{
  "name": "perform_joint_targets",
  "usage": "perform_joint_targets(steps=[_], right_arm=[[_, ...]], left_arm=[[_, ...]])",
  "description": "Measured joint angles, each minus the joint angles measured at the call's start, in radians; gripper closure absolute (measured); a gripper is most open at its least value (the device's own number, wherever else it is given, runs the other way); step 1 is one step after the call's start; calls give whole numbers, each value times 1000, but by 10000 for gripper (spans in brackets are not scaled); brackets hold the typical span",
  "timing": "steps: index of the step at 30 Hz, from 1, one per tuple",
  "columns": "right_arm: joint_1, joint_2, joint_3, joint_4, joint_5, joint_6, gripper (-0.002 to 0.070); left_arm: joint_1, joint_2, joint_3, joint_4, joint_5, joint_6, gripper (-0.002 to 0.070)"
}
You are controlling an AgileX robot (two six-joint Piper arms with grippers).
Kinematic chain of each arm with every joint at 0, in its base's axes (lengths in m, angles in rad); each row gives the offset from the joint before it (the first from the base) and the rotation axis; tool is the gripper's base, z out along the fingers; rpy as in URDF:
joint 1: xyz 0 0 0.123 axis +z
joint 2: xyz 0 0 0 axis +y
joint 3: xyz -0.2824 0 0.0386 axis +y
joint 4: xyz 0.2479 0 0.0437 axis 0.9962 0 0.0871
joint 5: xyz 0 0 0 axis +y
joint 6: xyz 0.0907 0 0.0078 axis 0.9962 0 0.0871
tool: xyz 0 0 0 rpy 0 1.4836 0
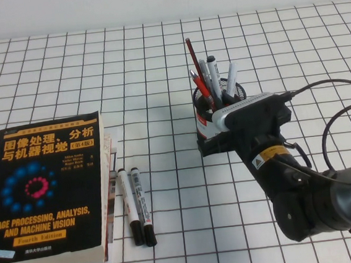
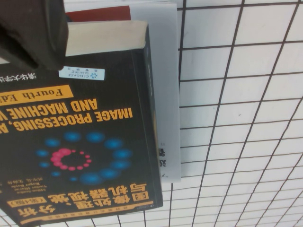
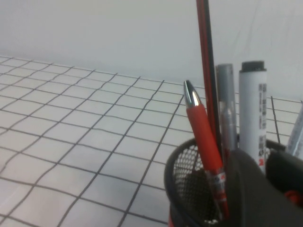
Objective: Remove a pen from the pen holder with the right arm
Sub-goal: 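Take a marker out of the pen holder and lay it on the table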
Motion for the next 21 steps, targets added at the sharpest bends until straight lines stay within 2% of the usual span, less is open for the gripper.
perform_joint_targets(steps=[12,17,21], right_arm=[[0,-275,0,8,172,-89,626],[0,-434,0,10,348,-103,626],[0,-549,-15,12,595,-105,626]], left_arm=[[0,0,0,0,0,0,679],[0,0,0,0,0,0,679],[0,0,0,0,0,0,679]])
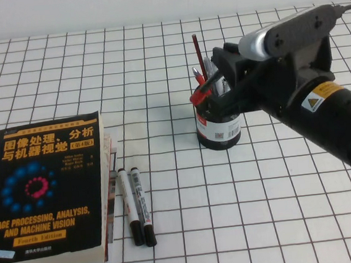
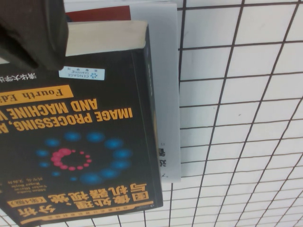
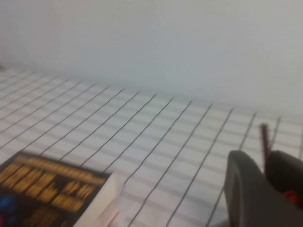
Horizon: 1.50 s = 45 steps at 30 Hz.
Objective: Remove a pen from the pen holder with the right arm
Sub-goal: 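Take a marker out of the pen holder and lay it on the table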
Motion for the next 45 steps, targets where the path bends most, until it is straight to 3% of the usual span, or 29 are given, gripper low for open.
perform_joint_targets(steps=[6,11,18,33,45], right_arm=[[0,-60,-187,-13,623,2,626],[0,6,-413,-56,1048,104,626],[0,223,-676,-157,1446,250,626],[-47,724,-1128,-61,1688,286,626],[-83,934,-1311,32,1699,286,627]], left_arm=[[0,0,0,0,0,0,679],[0,0,0,0,0,0,679],[0,0,0,0,0,0,679],[0,0,0,0,0,0,679],[0,0,0,0,0,0,679]])
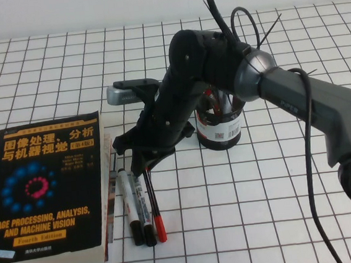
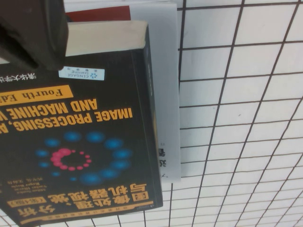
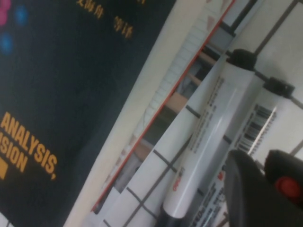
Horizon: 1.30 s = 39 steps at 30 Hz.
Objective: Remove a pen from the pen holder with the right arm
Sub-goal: 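Take a marker out of the pen holder and lay it on the table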
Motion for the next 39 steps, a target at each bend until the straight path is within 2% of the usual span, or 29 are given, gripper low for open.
perform_joint_targets(steps=[9,12,16,18,28,33,37,39], right_arm=[[-10,26,-8,23,-10,8,617],[-12,32,-8,10,-3,6,569],[-12,35,-8,6,-3,5,465],[-12,35,-8,6,-3,5,441],[-10,-20,-6,-59,3,35,424],[24,-161,-4,-188,7,54,493],[77,-302,45,-277,12,54,622],[100,-376,91,-313,13,64,659]], left_arm=[[0,0,0,0,0,0,679],[0,0,0,0,0,0,679],[0,0,0,0,0,0,679],[0,0,0,0,0,0,680],[0,0,0,0,0,0,679],[0,0,0,0,0,0,679],[0,0,0,0,0,0,679],[0,0,0,0,0,0,679]])
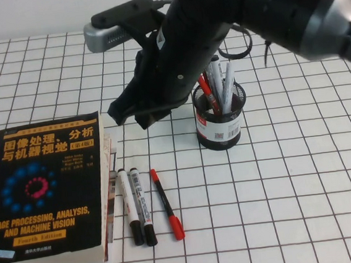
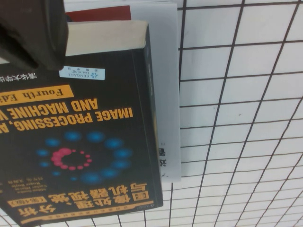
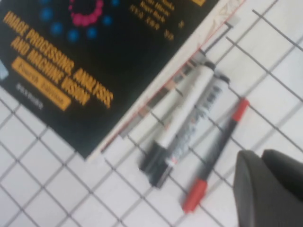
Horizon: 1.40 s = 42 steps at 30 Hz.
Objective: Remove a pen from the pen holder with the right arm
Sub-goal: 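Take a marker out of the pen holder and lay it on the table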
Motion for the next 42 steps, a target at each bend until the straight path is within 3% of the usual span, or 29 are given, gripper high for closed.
perform_joint_targets(steps=[14,29,37,42], right_arm=[[46,-531,463,-260,13,179,690],[46,-1059,919,-342,1,192,690],[40,-1263,1247,-439,-264,287,692],[-129,-1393,1564,-508,-721,299,692]], left_arm=[[0,0,0,0,0,0,679],[0,0,0,0,0,0,679],[0,0,0,0,0,0,679],[0,0,0,0,0,0,679]])
